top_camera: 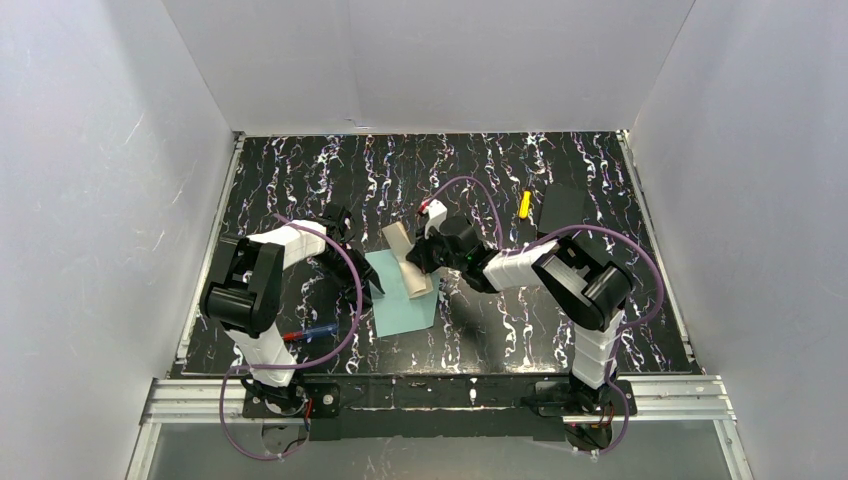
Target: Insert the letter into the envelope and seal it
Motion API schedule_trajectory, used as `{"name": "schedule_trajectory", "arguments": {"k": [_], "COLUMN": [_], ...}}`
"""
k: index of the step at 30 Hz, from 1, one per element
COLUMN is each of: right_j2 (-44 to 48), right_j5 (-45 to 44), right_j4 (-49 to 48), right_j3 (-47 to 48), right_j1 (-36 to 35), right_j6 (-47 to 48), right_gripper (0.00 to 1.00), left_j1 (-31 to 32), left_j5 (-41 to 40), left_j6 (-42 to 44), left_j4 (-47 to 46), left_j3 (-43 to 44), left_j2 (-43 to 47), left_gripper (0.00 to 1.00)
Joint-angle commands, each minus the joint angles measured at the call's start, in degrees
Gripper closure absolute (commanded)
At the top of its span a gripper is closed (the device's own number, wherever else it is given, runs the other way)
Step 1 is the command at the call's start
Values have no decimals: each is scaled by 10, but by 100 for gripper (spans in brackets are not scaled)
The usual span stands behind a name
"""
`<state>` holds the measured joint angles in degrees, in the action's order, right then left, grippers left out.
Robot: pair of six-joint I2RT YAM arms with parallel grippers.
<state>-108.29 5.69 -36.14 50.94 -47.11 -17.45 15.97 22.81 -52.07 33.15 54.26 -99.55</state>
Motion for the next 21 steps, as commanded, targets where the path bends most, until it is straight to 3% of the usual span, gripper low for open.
{"name": "schedule_trajectory", "arguments": {"k": [1,10,21], "right_j2": [29,40,51], "right_j5": [-33,-46,1], "right_j4": [-11,22,86], "right_j3": [-7,-24,5], "right_j1": [-3,-3,8], "right_j6": [-14,-79,-172], "right_gripper": [99,99,96], "left_j1": [7,7,7], "left_j5": [-69,-55,-49], "left_j6": [7,-8,-29], "left_j4": [-48,-56,-70], "left_j3": [-21,-27,-40], "left_j2": [-21,-14,-12], "left_gripper": [64,66,68]}}
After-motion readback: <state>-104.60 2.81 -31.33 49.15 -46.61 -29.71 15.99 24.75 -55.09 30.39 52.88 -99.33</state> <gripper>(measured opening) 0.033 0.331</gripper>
